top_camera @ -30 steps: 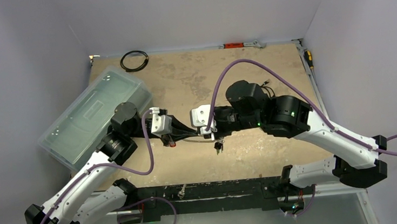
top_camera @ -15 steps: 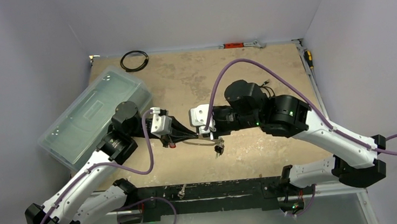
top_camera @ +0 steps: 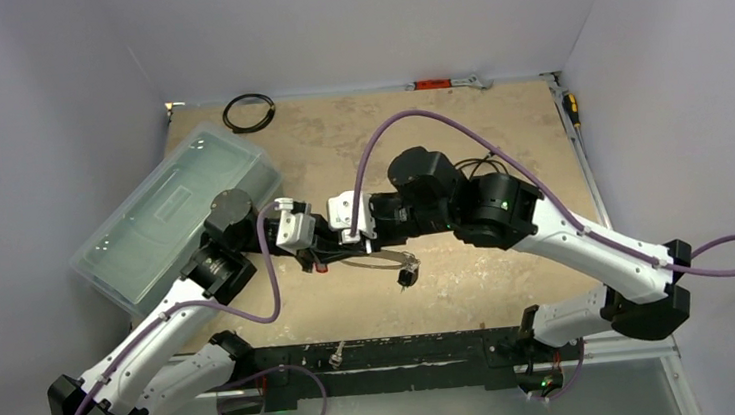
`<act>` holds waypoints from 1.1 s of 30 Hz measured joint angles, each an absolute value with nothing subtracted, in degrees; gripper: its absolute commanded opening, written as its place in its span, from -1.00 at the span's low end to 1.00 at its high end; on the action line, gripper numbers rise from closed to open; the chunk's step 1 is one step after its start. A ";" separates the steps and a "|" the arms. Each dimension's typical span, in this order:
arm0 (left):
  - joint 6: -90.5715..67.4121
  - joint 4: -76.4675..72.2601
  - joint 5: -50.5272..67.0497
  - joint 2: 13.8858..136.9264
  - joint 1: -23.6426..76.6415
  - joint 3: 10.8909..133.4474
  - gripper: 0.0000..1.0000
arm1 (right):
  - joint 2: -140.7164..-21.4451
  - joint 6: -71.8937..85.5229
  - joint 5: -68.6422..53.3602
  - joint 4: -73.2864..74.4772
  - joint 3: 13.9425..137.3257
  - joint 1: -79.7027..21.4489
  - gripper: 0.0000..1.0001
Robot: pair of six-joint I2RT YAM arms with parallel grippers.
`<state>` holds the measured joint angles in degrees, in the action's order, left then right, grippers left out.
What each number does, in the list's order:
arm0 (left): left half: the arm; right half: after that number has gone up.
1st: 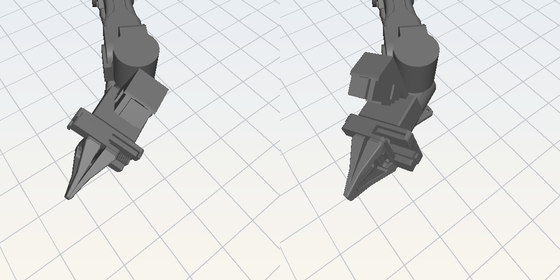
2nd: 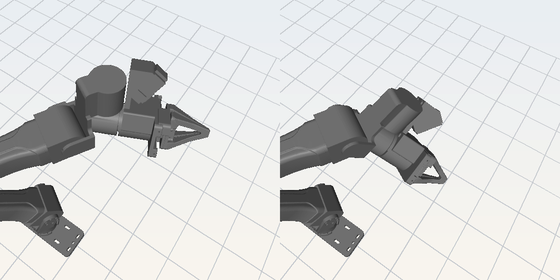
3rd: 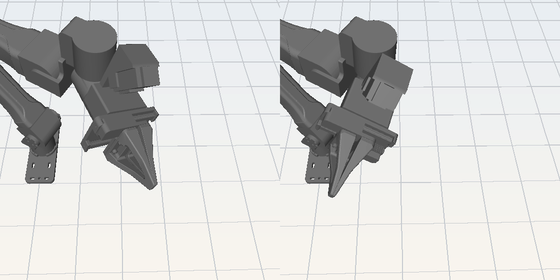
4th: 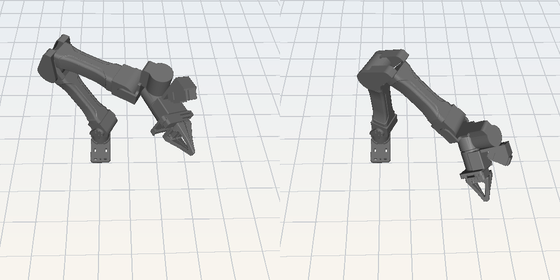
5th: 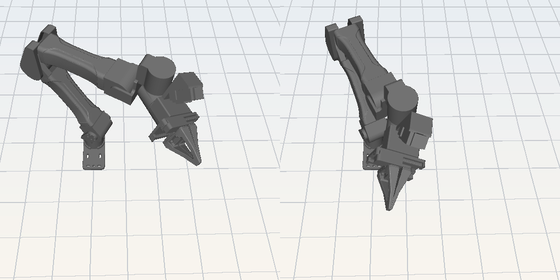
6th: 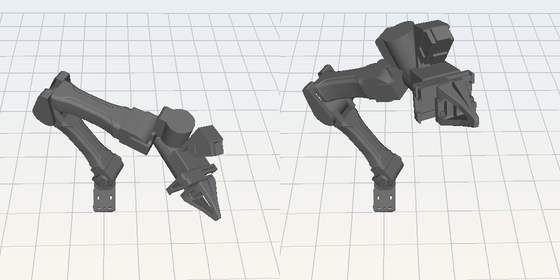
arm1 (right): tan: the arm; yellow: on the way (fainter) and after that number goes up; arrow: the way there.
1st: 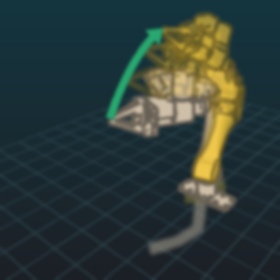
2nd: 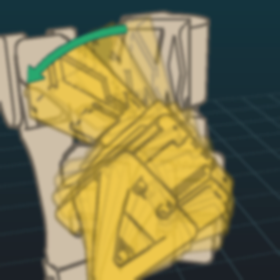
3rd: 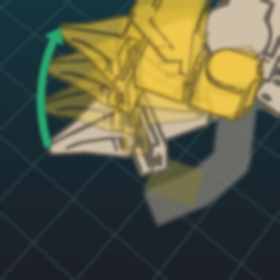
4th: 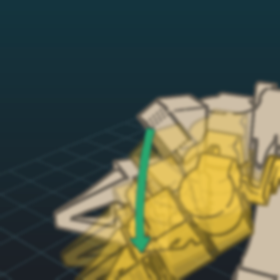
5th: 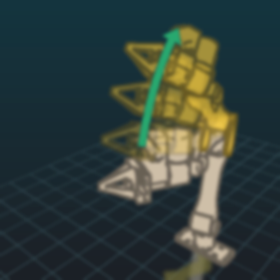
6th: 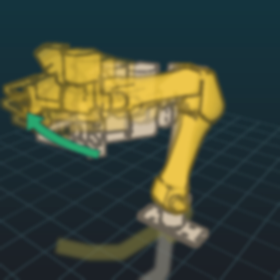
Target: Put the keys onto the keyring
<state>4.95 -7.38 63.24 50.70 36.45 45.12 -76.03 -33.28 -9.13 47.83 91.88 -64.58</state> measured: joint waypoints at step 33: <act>-9.65 -25.23 48.71 50.33 35.64 39.38 -1.00 | -68.27 -24.64 -25.21 43.38 86.52 -52.75 0.10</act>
<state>-9.65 -25.23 48.71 50.33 35.64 39.38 -68.27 -24.64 -25.21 43.38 86.52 -52.75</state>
